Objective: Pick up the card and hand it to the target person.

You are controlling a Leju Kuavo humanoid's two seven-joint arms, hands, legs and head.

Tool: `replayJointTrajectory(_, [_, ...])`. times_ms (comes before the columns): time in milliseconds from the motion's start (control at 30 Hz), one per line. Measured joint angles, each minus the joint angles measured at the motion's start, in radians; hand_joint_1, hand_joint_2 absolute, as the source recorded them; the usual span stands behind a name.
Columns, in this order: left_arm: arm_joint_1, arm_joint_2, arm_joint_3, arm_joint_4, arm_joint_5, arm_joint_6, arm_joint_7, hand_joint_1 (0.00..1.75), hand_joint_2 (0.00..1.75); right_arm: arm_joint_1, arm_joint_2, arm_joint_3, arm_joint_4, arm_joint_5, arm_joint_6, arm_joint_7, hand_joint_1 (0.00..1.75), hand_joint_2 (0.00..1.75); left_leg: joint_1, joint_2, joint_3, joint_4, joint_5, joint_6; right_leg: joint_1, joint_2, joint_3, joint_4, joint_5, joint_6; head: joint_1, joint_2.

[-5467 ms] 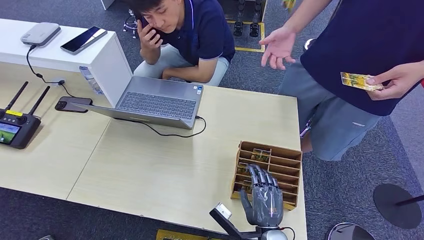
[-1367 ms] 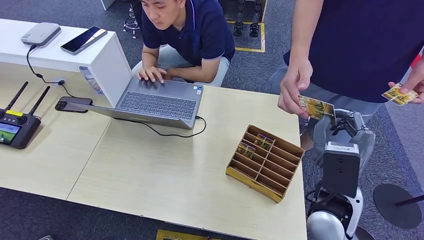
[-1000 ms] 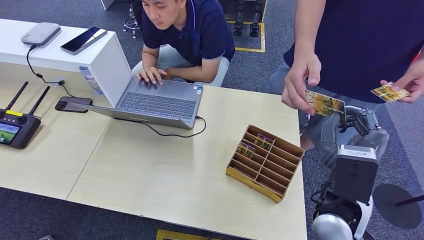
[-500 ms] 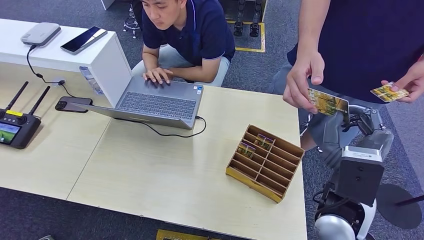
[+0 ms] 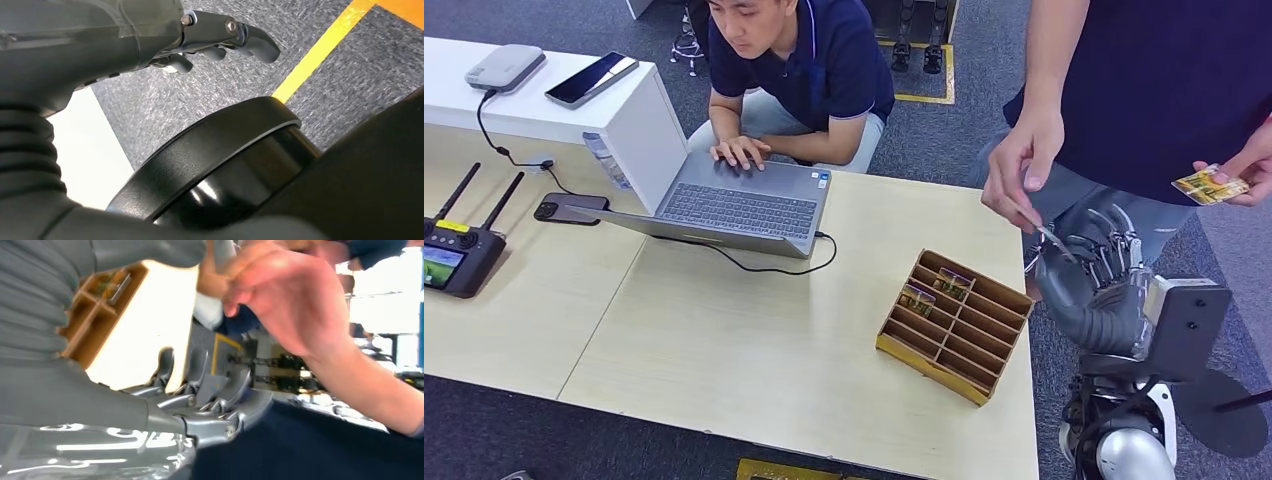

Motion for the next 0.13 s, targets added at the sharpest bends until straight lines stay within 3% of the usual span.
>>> replayJointTrajectory(133, [0.005, 0.001, 0.0, 0.0, 0.0, 0.0, 0.001, 0.0, 0.0, 0.0, -0.029, 0.007, 0.015, 0.012, -0.018, 0.015, 0.0, 1.75, 0.0, 0.0, 0.0, 0.0, 0.0, 0.0, 0.0, 0.0, 0.0, 0.0, 0.0, 0.0, 0.0, 0.0])
